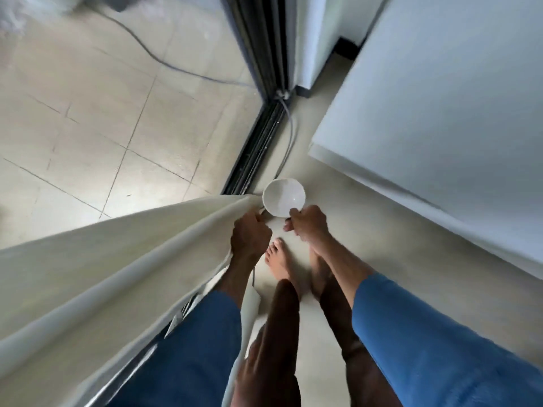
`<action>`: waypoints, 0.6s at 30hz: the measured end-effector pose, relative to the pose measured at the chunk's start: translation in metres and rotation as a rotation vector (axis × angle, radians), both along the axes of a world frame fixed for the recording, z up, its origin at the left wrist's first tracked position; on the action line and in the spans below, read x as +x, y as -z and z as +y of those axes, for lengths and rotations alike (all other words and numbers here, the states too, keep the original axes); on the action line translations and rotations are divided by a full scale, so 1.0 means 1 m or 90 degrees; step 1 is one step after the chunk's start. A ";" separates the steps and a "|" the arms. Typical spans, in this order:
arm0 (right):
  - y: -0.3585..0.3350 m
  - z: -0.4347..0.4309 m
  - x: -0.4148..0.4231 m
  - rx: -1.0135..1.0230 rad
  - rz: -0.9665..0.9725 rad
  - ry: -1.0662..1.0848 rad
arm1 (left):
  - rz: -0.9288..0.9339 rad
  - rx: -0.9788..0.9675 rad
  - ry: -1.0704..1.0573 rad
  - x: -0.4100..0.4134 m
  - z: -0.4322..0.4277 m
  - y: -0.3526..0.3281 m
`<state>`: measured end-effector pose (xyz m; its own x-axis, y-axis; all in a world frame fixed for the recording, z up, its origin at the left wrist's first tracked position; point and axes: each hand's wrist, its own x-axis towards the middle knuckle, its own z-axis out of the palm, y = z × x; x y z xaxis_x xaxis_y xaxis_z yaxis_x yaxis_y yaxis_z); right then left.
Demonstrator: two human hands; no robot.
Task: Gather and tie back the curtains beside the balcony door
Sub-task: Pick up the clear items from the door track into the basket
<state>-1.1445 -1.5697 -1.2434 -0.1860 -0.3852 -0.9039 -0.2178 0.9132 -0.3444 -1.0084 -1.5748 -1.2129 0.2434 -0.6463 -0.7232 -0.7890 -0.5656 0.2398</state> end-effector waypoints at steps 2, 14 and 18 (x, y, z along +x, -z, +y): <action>-0.051 0.019 -0.019 -0.005 0.012 0.042 | 0.025 -0.003 -0.002 -0.016 0.014 -0.045; -0.289 0.139 -0.117 -0.055 0.059 0.229 | 0.094 -0.020 0.173 -0.104 0.099 -0.251; -0.336 0.218 -0.133 -0.079 0.071 0.294 | 0.103 -0.047 0.303 -0.119 0.156 -0.285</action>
